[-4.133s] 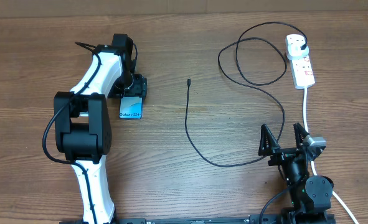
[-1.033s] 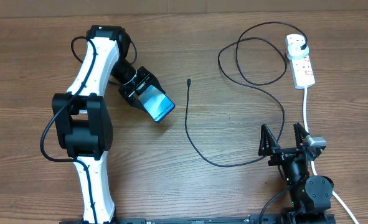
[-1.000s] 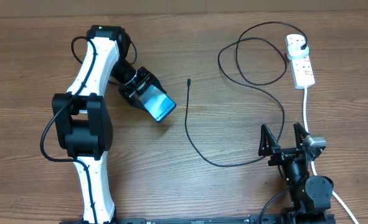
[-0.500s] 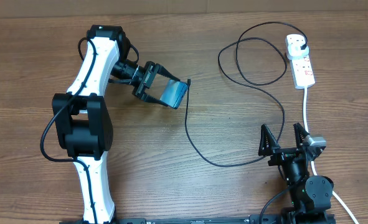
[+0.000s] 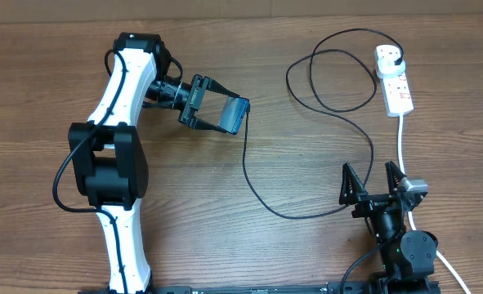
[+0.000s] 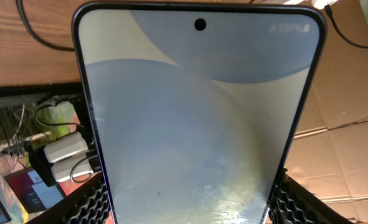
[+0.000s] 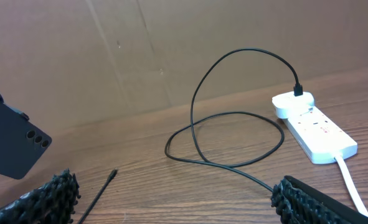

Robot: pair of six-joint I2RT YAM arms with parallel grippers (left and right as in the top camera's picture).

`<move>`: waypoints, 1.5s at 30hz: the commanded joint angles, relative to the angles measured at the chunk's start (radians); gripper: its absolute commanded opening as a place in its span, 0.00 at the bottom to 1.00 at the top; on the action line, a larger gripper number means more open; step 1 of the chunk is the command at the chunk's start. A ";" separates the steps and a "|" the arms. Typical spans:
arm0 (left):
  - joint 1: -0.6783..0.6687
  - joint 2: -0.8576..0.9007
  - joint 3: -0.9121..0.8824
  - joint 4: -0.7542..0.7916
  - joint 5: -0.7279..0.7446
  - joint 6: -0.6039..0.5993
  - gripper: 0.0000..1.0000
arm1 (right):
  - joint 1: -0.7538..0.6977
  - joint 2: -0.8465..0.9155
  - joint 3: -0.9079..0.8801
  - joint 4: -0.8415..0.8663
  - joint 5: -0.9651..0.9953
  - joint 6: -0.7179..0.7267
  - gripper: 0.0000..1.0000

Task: Plug charger to phone and switch on socket
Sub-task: 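Lift the phone with the left gripper and tilt it toward the cable, then move the right gripper toward the phone held by the left gripper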

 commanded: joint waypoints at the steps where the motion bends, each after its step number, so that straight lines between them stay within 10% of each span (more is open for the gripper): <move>1: 0.006 -0.011 0.028 -0.001 -0.024 0.003 0.04 | 0.005 -0.008 -0.010 0.006 0.013 0.004 1.00; 16: -0.013 -0.011 0.028 0.164 -0.480 -0.302 0.04 | 0.005 -0.008 -0.010 0.006 0.013 0.004 1.00; 45: -0.044 -0.011 0.053 0.155 -0.966 -0.259 0.04 | 0.005 0.089 0.035 0.102 -0.254 0.282 1.00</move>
